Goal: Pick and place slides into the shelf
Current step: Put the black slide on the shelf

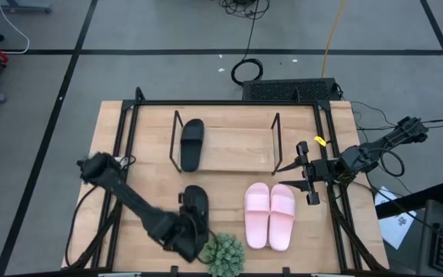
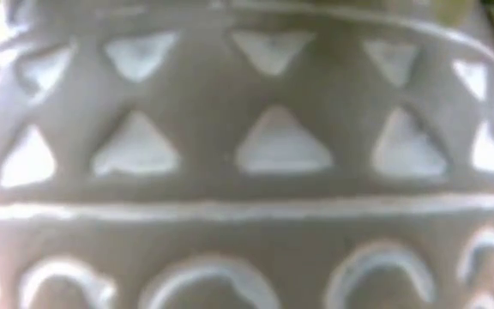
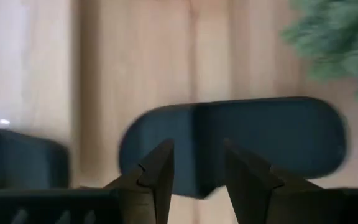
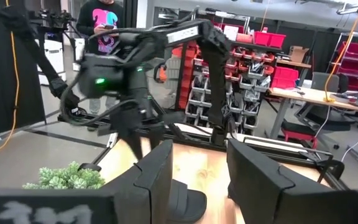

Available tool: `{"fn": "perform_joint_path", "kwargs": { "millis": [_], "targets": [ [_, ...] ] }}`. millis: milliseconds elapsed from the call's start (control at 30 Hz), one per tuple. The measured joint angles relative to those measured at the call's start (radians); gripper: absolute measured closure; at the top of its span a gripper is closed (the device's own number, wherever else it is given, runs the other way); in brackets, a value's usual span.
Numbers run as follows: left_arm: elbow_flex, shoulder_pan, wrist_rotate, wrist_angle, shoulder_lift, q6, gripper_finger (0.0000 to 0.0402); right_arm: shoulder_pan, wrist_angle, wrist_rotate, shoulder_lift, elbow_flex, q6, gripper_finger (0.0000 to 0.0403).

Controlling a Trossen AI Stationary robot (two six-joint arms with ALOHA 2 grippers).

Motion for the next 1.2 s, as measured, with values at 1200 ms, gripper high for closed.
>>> {"fn": "perform_joint_path", "kwargs": {
  "millis": [1200],
  "targets": [
    [0.047, -0.014, 0.017, -0.171, 0.178, -0.298, 0.0268, 0.000, -0.005, -0.004, 0.000, 0.000, 0.012, 0.0259]
  ]
}}
